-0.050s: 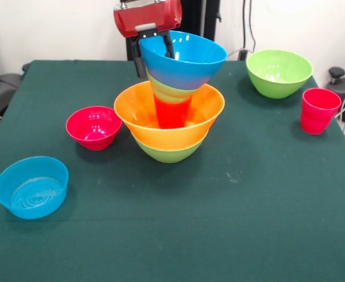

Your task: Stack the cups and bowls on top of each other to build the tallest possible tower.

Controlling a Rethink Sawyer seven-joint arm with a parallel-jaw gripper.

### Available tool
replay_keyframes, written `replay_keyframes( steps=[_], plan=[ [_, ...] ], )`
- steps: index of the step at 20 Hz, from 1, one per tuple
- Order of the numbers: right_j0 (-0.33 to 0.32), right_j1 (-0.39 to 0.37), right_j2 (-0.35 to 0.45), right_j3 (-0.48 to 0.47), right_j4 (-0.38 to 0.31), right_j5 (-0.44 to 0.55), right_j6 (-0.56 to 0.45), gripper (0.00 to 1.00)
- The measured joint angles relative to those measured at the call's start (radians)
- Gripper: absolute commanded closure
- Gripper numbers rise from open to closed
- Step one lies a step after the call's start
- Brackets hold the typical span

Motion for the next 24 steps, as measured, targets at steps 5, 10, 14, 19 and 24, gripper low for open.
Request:
replay_keyframes(
  steps=[5, 10, 14, 19, 24],
  plan=[
    [0.000, -0.011, -0.001, 0.000, 0.000, 0.000, 0.000, 0.00],
    [-0.001, -0.023, -0.001, 0.000, 0.000, 0.000, 0.000, 0.00],
    [-0.005, -0.049, -0.001, 0.001, 0.000, 0.001, 0.000, 0.00],
    [-0.006, -0.082, -0.001, 0.002, 0.000, 0.013, 0.000, 0.00],
    [-0.006, -0.116, -0.001, 0.002, 0.002, 0.033, 0.000, 0.00]
  ],
)
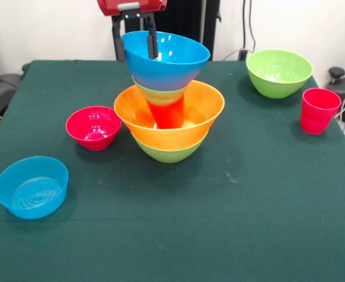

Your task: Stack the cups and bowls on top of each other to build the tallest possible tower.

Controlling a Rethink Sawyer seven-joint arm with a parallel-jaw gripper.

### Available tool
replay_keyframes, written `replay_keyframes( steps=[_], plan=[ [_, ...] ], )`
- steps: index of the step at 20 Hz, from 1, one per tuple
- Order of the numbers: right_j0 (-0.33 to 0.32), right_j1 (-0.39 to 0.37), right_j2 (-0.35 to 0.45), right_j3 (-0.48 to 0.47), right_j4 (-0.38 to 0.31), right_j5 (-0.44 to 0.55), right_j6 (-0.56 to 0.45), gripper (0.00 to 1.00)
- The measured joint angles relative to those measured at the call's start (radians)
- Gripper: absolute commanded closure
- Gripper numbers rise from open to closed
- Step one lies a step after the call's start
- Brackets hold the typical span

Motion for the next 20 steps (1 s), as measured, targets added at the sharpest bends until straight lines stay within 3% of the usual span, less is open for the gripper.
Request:
replay_keyframes(
  steps=[20],
  plan=[
    [0.015, -0.010, -0.005, 0.000, 0.000, 0.001, 0.000, 0.00]
  ],
)
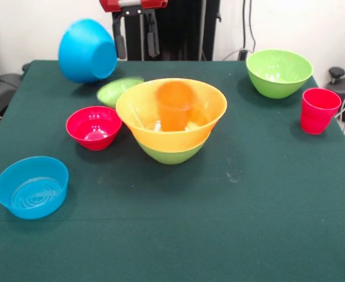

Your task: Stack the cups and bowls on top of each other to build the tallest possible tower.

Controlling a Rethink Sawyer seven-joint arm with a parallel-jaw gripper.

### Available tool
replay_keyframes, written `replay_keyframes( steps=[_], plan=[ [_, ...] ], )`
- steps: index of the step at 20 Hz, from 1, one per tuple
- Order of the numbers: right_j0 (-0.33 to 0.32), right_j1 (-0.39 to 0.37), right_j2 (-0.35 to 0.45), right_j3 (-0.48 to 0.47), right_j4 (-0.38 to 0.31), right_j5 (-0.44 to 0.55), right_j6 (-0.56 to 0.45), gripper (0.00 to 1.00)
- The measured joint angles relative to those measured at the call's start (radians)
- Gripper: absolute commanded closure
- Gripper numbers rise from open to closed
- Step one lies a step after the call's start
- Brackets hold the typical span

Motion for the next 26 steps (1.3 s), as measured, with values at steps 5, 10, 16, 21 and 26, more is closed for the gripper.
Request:
replay_keyframes(
  steps=[5, 10, 16, 21, 26],
  plan=[
    [0.013, 0.003, -0.008, 0.000, 0.000, 0.000, 0.000, 0.00],
    [0.019, 0.002, -0.013, 0.000, 0.000, 0.000, 0.000, 0.00],
    [0.029, 0.003, -0.019, -0.001, 0.000, 0.000, 0.000, 0.00],
    [0.034, 0.002, -0.025, -0.001, 0.000, 0.000, 0.000, 0.00],
    [0.041, 0.003, -0.046, -0.001, -0.001, 0.000, 0.000, 0.00]
  ],
)
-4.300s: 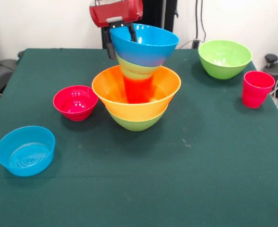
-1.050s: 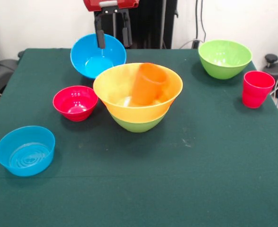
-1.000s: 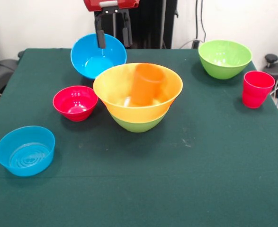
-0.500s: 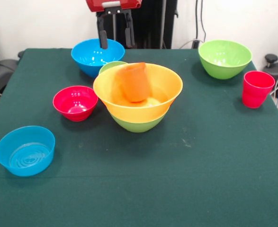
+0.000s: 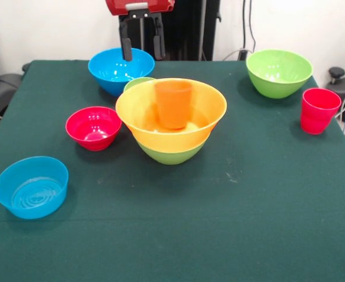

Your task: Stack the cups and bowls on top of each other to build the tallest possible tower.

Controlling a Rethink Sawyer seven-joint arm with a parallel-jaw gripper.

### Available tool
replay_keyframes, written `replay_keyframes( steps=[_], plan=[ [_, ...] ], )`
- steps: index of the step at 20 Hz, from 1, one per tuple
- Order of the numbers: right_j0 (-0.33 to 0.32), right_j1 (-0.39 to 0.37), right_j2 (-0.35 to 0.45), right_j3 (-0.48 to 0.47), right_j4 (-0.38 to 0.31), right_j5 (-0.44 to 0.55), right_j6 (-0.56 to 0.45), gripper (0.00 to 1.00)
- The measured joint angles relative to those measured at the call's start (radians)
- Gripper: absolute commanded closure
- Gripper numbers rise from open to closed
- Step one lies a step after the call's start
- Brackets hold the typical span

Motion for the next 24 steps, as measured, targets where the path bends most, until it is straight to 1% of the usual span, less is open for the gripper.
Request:
replay_keyframes(
  steps=[4, 10, 14, 18, 24],
  plan=[
    [0.010, -0.003, -0.021, 0.000, -0.001, 0.000, 0.000, 0.00],
    [0.048, -0.013, -0.099, 0.005, -0.007, 0.000, 0.000, 0.00],
    [0.074, -0.006, -0.161, 0.018, -0.047, -0.013, 0.000, 0.00],
    [0.070, -0.005, -0.191, 0.045, -0.076, -0.018, 0.000, 0.00],
    [0.037, -0.005, -0.196, 0.098, -0.089, -0.019, 0.000, 0.00]
  ],
)
